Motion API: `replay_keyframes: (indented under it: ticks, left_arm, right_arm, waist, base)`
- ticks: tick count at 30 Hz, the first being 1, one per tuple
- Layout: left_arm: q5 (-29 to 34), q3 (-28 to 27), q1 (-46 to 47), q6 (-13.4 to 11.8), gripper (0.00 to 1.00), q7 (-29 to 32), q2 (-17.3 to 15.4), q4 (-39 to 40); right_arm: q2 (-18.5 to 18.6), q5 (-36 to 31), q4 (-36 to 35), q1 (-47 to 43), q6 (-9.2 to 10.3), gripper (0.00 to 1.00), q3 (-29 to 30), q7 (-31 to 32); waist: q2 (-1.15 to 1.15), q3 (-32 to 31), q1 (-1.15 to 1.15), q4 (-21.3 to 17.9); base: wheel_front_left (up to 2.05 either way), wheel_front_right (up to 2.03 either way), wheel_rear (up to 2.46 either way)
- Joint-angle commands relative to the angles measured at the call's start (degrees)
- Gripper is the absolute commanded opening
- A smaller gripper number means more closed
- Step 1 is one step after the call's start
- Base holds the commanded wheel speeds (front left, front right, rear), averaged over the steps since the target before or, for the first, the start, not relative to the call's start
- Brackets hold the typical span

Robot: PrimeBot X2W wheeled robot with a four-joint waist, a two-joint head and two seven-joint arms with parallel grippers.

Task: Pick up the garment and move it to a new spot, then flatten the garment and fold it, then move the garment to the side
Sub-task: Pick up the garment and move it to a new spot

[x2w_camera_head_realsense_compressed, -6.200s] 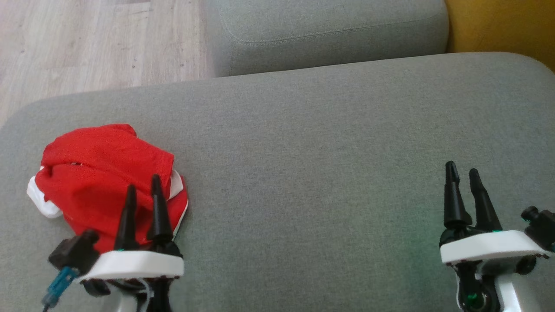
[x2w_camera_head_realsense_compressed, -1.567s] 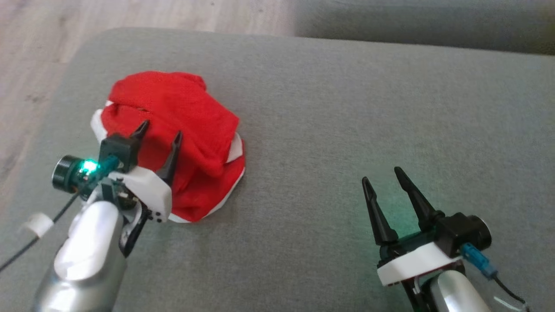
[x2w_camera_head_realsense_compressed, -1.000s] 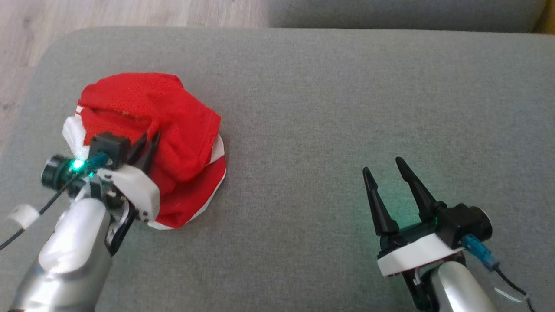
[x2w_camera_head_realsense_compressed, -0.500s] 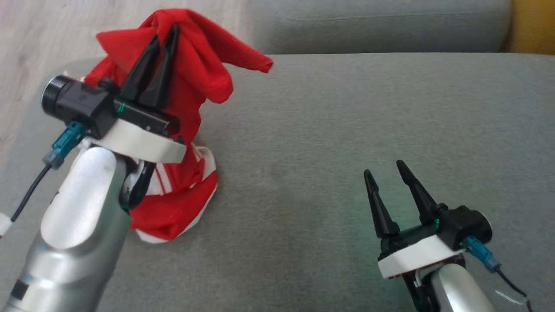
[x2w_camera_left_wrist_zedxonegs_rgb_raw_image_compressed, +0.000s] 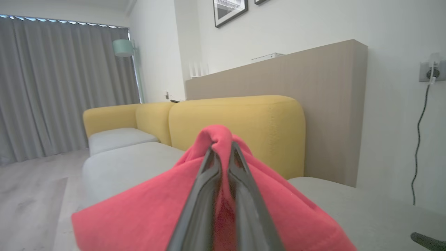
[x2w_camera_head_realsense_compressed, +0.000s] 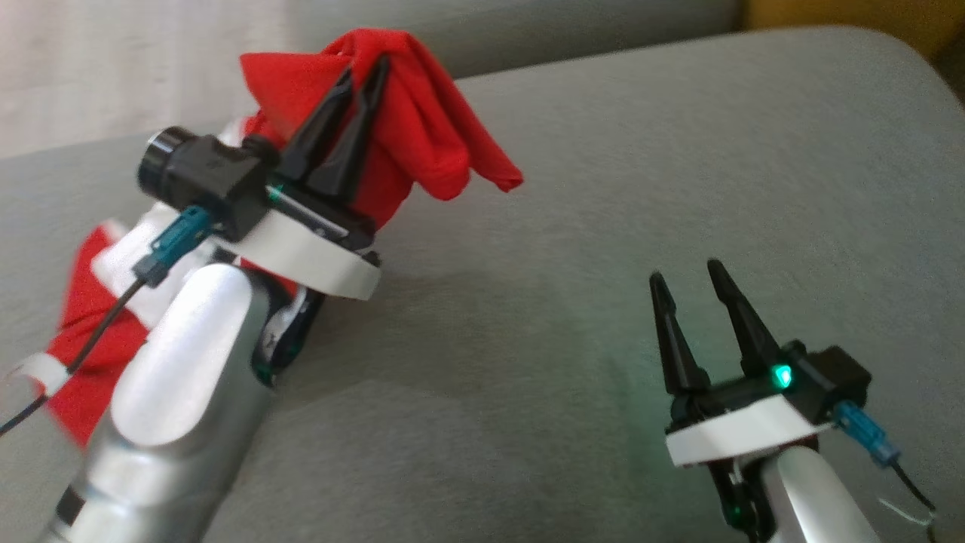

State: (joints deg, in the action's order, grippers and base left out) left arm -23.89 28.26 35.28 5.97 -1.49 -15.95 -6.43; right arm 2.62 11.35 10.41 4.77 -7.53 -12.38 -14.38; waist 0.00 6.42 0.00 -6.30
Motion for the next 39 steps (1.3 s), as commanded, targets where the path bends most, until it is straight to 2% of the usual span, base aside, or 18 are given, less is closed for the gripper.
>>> replay_keyframes:
  ticks: [1, 9, 13, 16, 17, 18, 19, 23, 29, 39]
  left_arm:
    - [-0.2, -1.6, 4.4, -0.3, 0.00, 0.2, -0.6, 2.1]
    - [0.2, 0.4, 9.5, -0.5, 0.00, -0.4, 3.1, -0.9]
    - [1.6, 1.5, 11.7, -0.8, 0.00, -1.3, 4.3, -3.7]
    - [1.3, 2.5, 12.6, -0.7, 0.00, -2.3, 6.4, -7.4]
    - [1.0, 2.7, 12.6, -0.8, 0.22, -2.5, 7.1, -8.8]
    - [1.1, 3.2, 12.6, -0.8, 0.80, -2.5, 7.5, -10.1]
    - [1.3, 3.7, 12.7, -0.7, 1.00, -2.7, 7.8, -11.1]
    - [1.4, 4.9, 11.9, -0.4, 1.00, -5.0, 8.2, -14.0]
    - [1.2, 4.1, 10.9, -0.8, 1.00, -7.9, 6.7, -15.1]
    - [-0.1, -0.8, 1.8, -5.0, 1.00, -11.2, 0.1, -11.9]
  right_arm:
    - [0.3, 0.7, -2.6, 3.1, 0.04, 1.00, -1.8, -0.6]
    - [0.3, 3.3, -5.7, 3.9, 0.04, 1.00, -4.3, -0.6]
    - [0.3, 3.9, -6.2, 3.8, 0.04, 1.00, -4.7, -0.6]
    - [0.3, 4.3, -6.5, 3.6, 0.04, 1.00, -4.9, -0.6]
    - [0.3, 4.4, -6.5, 3.5, 0.04, 1.00, -4.9, -0.6]
    - [0.3, 4.4, -6.6, 3.4, 0.04, 1.00, -4.9, -0.6]
    - [0.3, 4.4, -6.6, 3.4, 0.04, 1.00, -4.8, -0.6]
    - [0.3, 4.0, -6.6, 3.0, 0.04, 1.00, -3.3, -0.6]
    - [0.3, 2.7, -5.9, 2.8, 0.04, 1.00, -1.2, -0.6]
    - [0.3, 0.1, -4.3, 0.6, 0.04, 1.00, 3.0, -0.6]
  waist:
    - [0.00, 2.7, 0.00, -5.4]
    - [0.00, 6.0, 0.00, -15.6]
    - [0.00, 6.7, 0.00, -18.1]
    - [0.00, 6.9, 0.00, -19.5]
    - [0.00, 6.9, 0.00, -19.8]
    - [0.00, 6.9, 0.00, -19.9]
    - [0.00, 6.9, 0.00, -19.9]
    - [0.00, 6.3, 0.00, -17.6]
    - [0.00, 4.3, 0.00, -11.5]
    - [0.00, -0.6, 0.00, 0.0]
  base:
    - [0.00, 0.00, 0.00]
    - [0.00, 0.00, 0.00]
    - [0.00, 0.00, 0.00]
    - [0.00, 0.00, 0.00]
    - [0.00, 0.00, 0.00]
    - [0.00, 0.00, 0.00]
    - [0.00, 0.00, 0.00]
    - [0.00, 0.00, 0.00]
    - [0.00, 0.00, 0.00]
    - [0.00, 0.00, 0.00]
